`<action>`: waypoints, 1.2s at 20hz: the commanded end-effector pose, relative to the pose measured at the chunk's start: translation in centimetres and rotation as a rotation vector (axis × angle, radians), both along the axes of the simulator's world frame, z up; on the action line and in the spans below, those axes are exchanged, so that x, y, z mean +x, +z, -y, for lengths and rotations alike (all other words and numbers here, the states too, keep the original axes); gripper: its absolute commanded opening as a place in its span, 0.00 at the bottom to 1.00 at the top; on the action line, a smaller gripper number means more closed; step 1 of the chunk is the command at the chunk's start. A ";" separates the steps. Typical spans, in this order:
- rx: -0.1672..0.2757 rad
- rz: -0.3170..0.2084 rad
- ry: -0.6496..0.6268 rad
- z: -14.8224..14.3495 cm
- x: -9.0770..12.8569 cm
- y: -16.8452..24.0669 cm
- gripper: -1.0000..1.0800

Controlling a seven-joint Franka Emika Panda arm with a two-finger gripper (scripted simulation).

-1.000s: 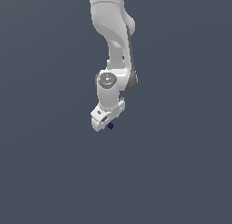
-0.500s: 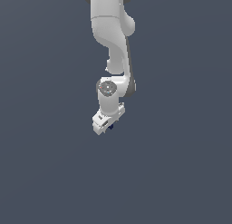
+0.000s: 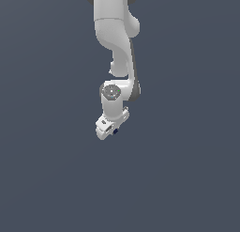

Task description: Pick up the object and move it to a goal position.

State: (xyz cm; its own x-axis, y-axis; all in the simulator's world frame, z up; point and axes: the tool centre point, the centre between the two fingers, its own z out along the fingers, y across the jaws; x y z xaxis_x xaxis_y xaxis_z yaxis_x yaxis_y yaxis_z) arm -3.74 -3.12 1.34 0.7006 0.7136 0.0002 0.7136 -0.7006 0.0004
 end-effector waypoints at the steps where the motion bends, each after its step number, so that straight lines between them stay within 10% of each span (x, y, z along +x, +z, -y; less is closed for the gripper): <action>1: 0.000 0.000 0.000 0.0 0.0 0.0 0.00; 24: 0.000 0.000 0.001 -10.8 3.9 11.3 0.00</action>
State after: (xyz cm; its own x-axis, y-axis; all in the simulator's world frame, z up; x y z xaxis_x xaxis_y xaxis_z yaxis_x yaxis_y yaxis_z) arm -0.28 6.48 11.35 0.7000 0.7142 0.0002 0.7142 -0.7000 0.0004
